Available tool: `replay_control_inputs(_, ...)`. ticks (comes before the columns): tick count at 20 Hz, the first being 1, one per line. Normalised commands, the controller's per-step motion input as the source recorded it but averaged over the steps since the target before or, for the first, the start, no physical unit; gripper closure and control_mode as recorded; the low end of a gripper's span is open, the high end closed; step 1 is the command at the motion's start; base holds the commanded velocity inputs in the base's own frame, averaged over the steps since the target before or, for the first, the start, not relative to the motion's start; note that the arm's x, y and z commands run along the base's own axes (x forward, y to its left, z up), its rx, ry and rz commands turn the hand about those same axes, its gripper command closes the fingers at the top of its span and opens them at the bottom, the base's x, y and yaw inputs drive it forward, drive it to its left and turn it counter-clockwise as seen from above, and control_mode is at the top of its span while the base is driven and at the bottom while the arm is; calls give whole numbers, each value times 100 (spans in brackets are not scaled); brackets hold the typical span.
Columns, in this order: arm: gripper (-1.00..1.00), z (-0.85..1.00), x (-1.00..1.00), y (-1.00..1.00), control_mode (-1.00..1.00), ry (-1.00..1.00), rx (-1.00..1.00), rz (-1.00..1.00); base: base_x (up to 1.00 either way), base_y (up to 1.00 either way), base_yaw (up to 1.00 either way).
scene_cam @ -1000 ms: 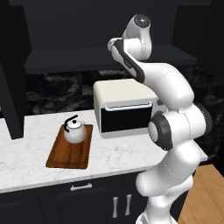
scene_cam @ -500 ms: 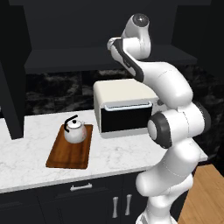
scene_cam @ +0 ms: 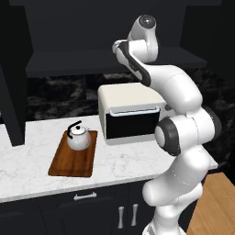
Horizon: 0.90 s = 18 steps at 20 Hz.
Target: Pick the kettle from the counter and place it on the tray. Then pick the mug from the cabinet and place it on the tray. Then close the cabinet doors.
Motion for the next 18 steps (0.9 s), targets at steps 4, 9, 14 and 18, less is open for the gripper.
replay_control_inputs(4, 100, 0, -1, 0, -100, 0, 0, -1, 0, 0, 0)
replay_control_inputs(9, 100, -9, 10, 0, -100, 0, 0, -1, 0, 0, 0)
replay_control_inputs(14, 100, -2, 4, 0, -100, -3, 0, 1, 0, 0, 0)
replay_control_inputs(18, 100, 0, -31, 0, -100, 0, 1, 13, 0, 0, 0)
